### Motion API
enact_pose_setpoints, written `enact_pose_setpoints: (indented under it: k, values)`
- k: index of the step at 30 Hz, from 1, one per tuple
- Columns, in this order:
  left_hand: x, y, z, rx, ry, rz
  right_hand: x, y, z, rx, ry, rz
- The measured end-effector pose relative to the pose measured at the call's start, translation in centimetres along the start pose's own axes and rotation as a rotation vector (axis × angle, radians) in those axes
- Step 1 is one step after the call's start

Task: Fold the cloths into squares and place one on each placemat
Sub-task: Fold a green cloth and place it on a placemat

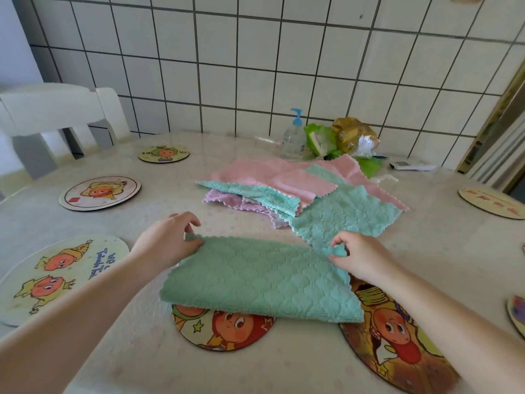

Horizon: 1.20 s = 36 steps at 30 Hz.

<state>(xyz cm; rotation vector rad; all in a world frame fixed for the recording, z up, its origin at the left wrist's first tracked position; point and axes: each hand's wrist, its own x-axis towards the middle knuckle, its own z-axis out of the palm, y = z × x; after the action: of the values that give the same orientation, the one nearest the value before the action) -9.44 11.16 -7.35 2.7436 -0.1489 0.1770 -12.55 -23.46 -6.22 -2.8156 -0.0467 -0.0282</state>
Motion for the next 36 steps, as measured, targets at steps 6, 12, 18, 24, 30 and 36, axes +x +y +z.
enact_pose_setpoints:
  k: [6,12,18,24,30,36]
  values:
    - [-1.6,4.1,-0.8,0.050,0.163,0.200,-1.6,-3.0,-1.1,-0.201,0.261,-0.144]
    - [-3.7,9.3,3.5,0.120,-0.025,0.361,-3.3,-10.2,3.6,-0.108,-0.005,-0.263]
    - [-5.2,7.9,5.3,0.173,-0.089,0.330,-4.0,-9.5,6.7,-0.155,-0.081,-0.189]
    - [-5.6,5.9,3.7,0.271,-0.168,0.243,-5.0,-7.4,5.4,-0.229,-0.145,-0.136]
    - [-6.5,2.3,2.3,0.247,-0.181,0.164,-5.7,-4.2,3.8,-0.342,-0.180,-0.065]
    - [-6.7,2.8,1.7,0.305,-0.147,0.189,-4.2,-5.1,1.9,-0.323,-0.148,-0.119]
